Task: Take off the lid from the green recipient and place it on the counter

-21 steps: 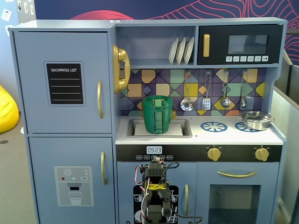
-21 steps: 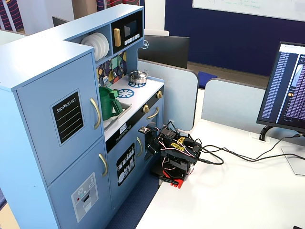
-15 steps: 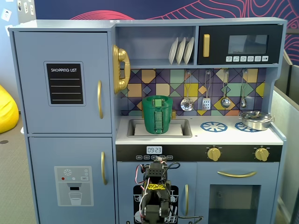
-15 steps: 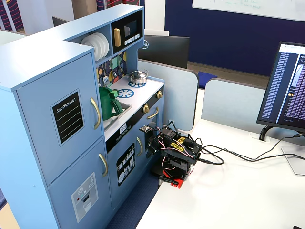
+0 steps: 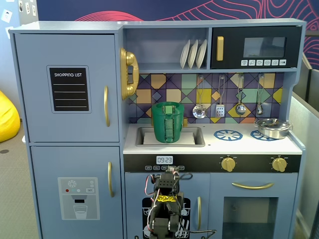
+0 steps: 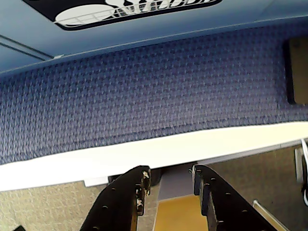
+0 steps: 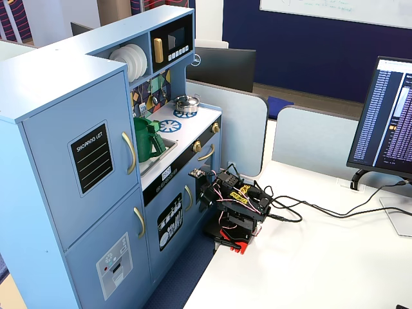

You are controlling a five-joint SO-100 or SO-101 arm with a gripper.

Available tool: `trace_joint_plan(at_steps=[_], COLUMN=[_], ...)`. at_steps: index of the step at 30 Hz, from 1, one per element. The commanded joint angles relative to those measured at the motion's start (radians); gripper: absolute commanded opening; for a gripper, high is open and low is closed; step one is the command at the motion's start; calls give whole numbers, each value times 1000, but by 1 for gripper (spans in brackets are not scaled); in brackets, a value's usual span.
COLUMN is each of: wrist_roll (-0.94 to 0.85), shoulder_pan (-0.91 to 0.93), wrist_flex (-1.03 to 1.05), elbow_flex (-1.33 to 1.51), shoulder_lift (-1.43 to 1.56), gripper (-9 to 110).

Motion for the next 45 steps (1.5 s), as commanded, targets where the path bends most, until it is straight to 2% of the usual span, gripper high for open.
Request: trace_joint_plan(at_steps=[1,6,11,14,18,45], wrist_roll=[52,-31,-57,-95,-123,-173], shoulder_pan=[-37,-83,-81,-61,-63,-2], wrist_flex=[-114,-430,-692,-781,-871,-985], elbow_flex=[-288,-607,-782,-831,-891,-1275], shoulder_lift=[-78,-261,-403,-466,-538,-959], gripper=[0,0,23,30,34,33])
